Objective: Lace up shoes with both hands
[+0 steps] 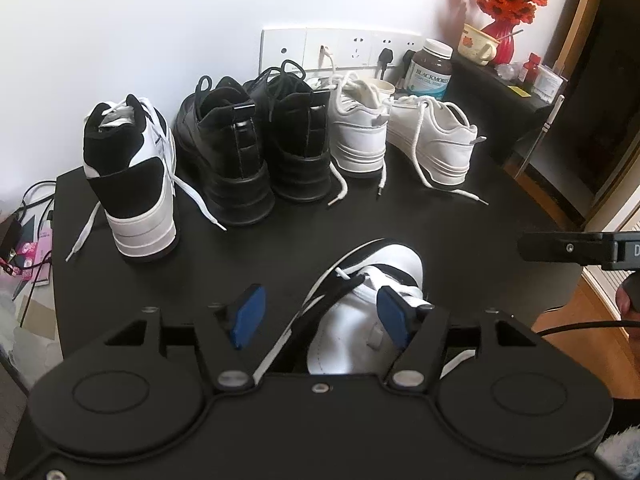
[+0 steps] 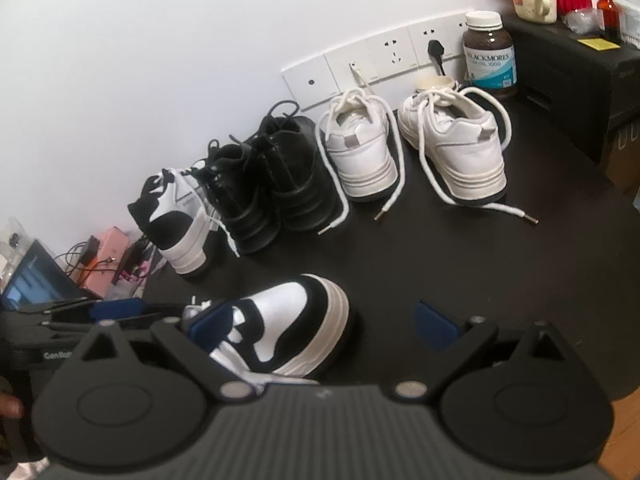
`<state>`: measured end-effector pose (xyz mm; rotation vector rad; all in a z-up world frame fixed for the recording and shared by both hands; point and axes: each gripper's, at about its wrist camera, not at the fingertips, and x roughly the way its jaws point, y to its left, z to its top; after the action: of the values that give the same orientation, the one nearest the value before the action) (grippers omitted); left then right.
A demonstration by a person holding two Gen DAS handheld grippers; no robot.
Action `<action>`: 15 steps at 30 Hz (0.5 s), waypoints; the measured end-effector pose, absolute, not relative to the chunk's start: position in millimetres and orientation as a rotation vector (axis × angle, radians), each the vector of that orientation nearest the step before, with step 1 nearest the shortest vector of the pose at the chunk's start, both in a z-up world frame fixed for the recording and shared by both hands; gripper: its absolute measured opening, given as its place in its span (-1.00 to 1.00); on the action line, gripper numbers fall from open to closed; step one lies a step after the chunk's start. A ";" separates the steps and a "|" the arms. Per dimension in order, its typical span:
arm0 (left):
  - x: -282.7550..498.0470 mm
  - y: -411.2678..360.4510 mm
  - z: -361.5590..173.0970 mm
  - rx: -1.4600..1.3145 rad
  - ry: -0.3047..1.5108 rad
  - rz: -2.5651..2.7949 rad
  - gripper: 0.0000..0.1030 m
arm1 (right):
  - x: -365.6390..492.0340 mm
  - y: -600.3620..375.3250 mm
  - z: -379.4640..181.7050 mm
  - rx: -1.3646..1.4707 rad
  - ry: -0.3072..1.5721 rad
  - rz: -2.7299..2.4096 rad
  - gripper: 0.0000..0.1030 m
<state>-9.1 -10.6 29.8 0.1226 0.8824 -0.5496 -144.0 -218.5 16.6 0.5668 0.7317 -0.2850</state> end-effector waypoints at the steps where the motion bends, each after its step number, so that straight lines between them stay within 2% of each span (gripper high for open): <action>1: -8.8 -10.7 30.0 0.123 0.880 -0.554 0.21 | -143.1 -218.3 16.3 0.569 0.735 -0.281 0.89; 4: -7.8 -11.1 30.2 0.128 0.871 -0.566 0.15 | -140.1 -217.6 16.1 0.570 0.744 -0.273 0.89; 15: -2.2 -11.5 29.7 0.114 0.888 -0.626 0.15 | -126.3 -216.6 12.9 0.583 0.777 -0.266 0.88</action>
<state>-2.2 -11.5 29.7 0.1141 0.8876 -0.6261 -126.3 -216.6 12.9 0.5830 0.7767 -0.2664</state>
